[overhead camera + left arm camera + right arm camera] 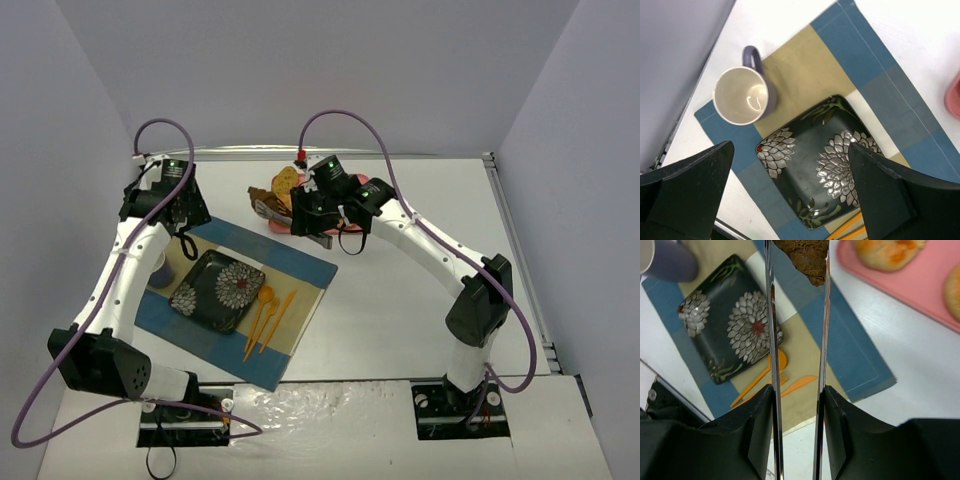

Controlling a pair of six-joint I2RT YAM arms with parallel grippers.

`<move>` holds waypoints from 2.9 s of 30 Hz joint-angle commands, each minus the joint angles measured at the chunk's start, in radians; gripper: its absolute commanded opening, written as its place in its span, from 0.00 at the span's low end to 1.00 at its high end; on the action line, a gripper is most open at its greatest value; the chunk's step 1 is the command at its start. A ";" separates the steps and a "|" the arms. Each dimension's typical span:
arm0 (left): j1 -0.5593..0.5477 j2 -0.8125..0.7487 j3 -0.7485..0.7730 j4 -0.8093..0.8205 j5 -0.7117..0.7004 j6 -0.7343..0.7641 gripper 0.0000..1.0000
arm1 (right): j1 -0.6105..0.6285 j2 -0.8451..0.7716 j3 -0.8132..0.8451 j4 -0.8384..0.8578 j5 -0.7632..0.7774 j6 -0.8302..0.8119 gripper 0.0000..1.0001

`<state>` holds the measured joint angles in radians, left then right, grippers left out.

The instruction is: Place the bread

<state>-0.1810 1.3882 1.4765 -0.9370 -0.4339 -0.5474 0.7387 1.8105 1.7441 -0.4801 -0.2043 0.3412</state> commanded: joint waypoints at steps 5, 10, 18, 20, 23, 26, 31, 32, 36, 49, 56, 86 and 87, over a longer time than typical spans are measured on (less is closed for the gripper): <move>0.091 -0.122 -0.046 -0.006 -0.006 -0.093 0.97 | 0.124 -0.037 -0.029 0.040 -0.048 -0.018 0.00; 0.097 -0.174 -0.090 -0.011 -0.001 -0.108 0.97 | 0.184 -0.019 -0.037 0.043 -0.049 -0.019 0.00; 0.098 -0.216 -0.124 -0.027 0.009 -0.118 0.97 | 0.282 0.027 -0.055 0.049 -0.045 -0.014 0.00; 0.098 -0.224 -0.125 -0.030 0.010 -0.118 0.97 | 0.298 0.036 -0.066 0.055 -0.045 -0.013 0.00; 0.098 -0.229 -0.123 -0.036 0.013 -0.118 0.97 | 0.319 0.053 -0.088 0.068 -0.034 -0.011 0.00; 0.098 -0.234 -0.117 -0.038 0.017 -0.116 0.97 | 0.327 0.071 -0.104 0.090 -0.017 -0.008 0.00; 0.098 -0.239 -0.107 -0.042 0.026 -0.112 0.97 | 0.327 0.101 -0.113 0.125 0.003 -0.004 0.00; 0.098 -0.239 -0.107 -0.042 0.029 -0.111 0.97 | 0.327 0.108 -0.113 0.127 0.003 -0.004 0.00; 0.098 -0.239 -0.106 -0.039 0.034 -0.109 0.97 | 0.332 0.136 -0.103 0.128 0.016 -0.010 0.00; 0.097 -0.235 -0.103 -0.025 0.041 -0.095 0.97 | 0.340 0.149 -0.080 0.121 0.023 -0.013 0.35; 0.098 -0.235 -0.107 -0.020 0.043 -0.094 0.97 | 0.342 0.145 -0.062 0.097 0.020 -0.020 0.38; 0.097 -0.259 -0.115 0.002 0.136 -0.090 0.97 | 0.351 0.121 0.003 0.032 0.034 -0.049 0.47; 0.097 -0.260 -0.117 0.005 0.141 -0.090 0.97 | 0.351 0.122 0.004 0.031 0.034 -0.050 0.47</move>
<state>-0.0895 1.1647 1.3369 -0.9804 -0.3184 -0.6464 1.0811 1.9770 1.6946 -0.4443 -0.1817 0.3097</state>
